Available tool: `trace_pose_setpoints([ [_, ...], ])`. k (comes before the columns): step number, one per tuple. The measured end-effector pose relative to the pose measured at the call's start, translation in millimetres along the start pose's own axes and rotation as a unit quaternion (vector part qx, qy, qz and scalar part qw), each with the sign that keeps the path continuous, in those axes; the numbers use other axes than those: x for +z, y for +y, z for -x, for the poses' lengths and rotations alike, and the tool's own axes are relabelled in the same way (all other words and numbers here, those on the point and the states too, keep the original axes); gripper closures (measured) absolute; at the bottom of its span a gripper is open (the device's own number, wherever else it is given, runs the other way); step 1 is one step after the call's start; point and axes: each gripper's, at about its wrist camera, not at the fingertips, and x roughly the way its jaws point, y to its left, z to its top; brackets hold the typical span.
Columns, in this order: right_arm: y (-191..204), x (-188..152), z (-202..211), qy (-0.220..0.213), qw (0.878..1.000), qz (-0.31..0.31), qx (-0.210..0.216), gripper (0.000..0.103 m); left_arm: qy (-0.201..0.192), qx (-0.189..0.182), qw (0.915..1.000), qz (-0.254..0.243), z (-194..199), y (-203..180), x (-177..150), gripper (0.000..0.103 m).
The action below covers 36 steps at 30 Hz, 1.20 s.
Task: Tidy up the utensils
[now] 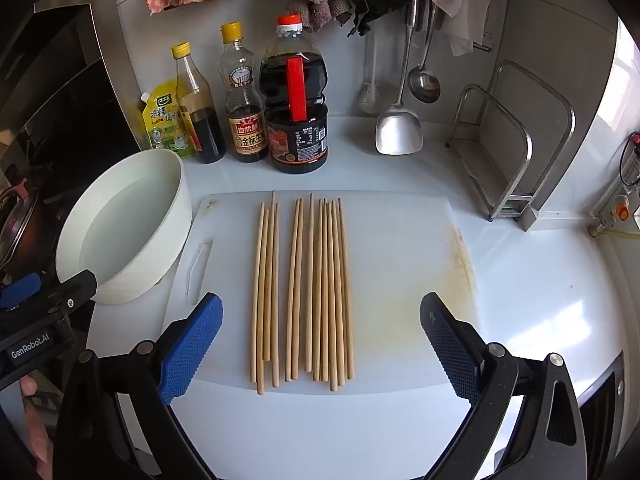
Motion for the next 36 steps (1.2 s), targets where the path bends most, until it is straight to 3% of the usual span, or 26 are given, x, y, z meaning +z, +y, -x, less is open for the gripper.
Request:
trace_pose_setpoints([
  [36,4.3,0.0,-4.0,0.001,1.000,0.003,-0.003,0.008,-0.002,-0.001,1.0000,0.003,2.7,8.1,9.5,0.006],
])
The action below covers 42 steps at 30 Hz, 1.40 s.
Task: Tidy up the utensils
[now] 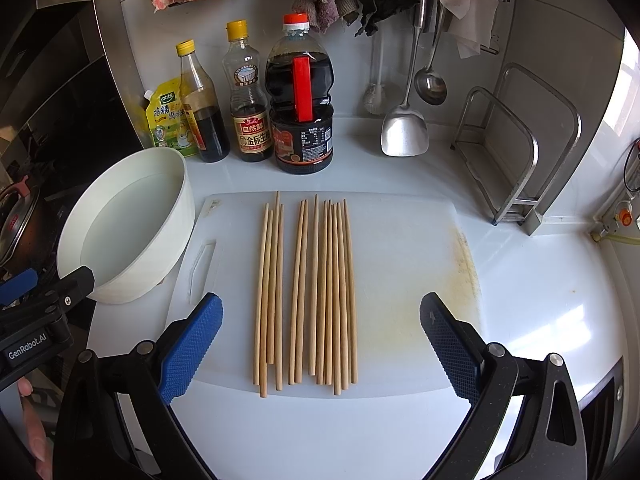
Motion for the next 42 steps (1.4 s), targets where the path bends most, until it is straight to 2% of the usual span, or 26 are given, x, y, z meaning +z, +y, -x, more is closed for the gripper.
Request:
trace_pose_setpoints([
  [42,0.5,-0.3,2.8,0.001,1.000,0.001,0.000,0.008,-0.005,0.002,1.0000,-0.001,1.6,1.0,-2.0,0.006],
])
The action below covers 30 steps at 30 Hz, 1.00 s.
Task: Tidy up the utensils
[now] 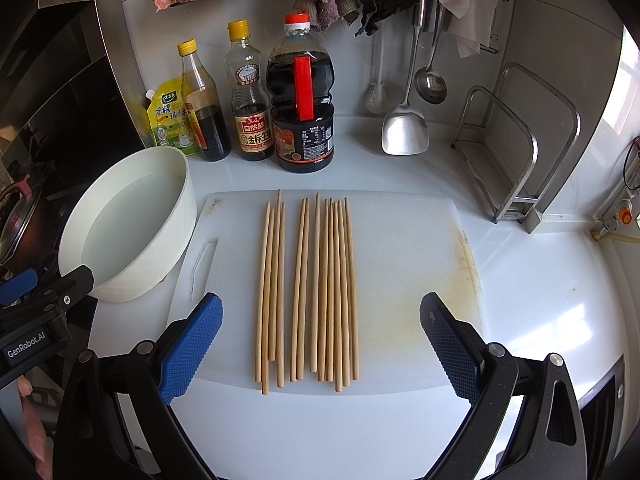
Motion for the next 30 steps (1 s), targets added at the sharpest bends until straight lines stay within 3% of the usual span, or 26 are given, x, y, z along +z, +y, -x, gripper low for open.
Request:
trace_pose_setpoints([
  [19,-0.4,0.0,-1.0,0.004,1.000,0.000,0.000,0.008,0.004,-0.003,1.0000,0.000,-2.0,-6.4,-2.3,0.006],
  [30,-49.6,-17.9,-20.5,0.005,1.000,-0.011,0.018,0.008,0.014,-0.038,0.9990,-0.020,-23.9,-45.8,-12.1,0.006],
])
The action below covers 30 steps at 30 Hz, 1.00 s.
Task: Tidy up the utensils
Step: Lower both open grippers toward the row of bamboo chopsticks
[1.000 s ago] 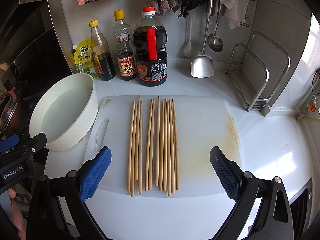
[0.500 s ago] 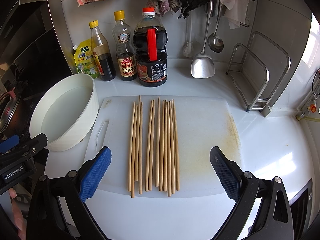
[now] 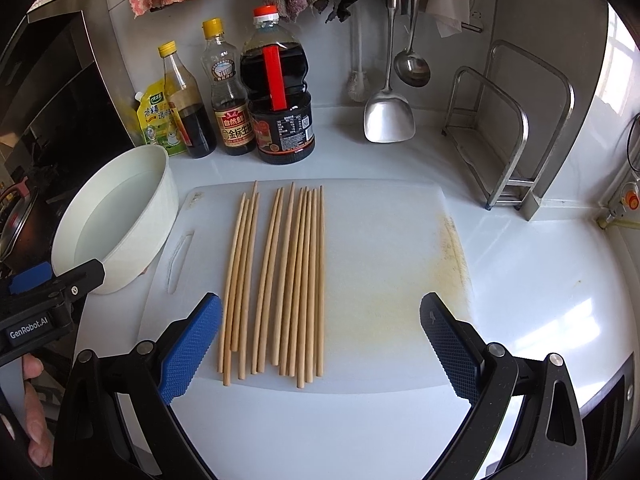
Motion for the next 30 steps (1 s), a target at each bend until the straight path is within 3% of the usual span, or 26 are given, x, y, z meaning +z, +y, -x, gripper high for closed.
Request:
trace_pose_setpoints([
  [13,-39.6,-17.0,-71.3,0.020,1.000,0.003,-0.007,0.008,0.023,-0.005,0.9997,0.002,-59.0,-29.5,-15.9,0.006],
  [30,-28.1,-6.4,-121.2,0.037,0.999,0.023,-0.030,0.008,0.031,0.012,0.9994,-0.013,-101.3,-41.6,-19.2,0.006],
])
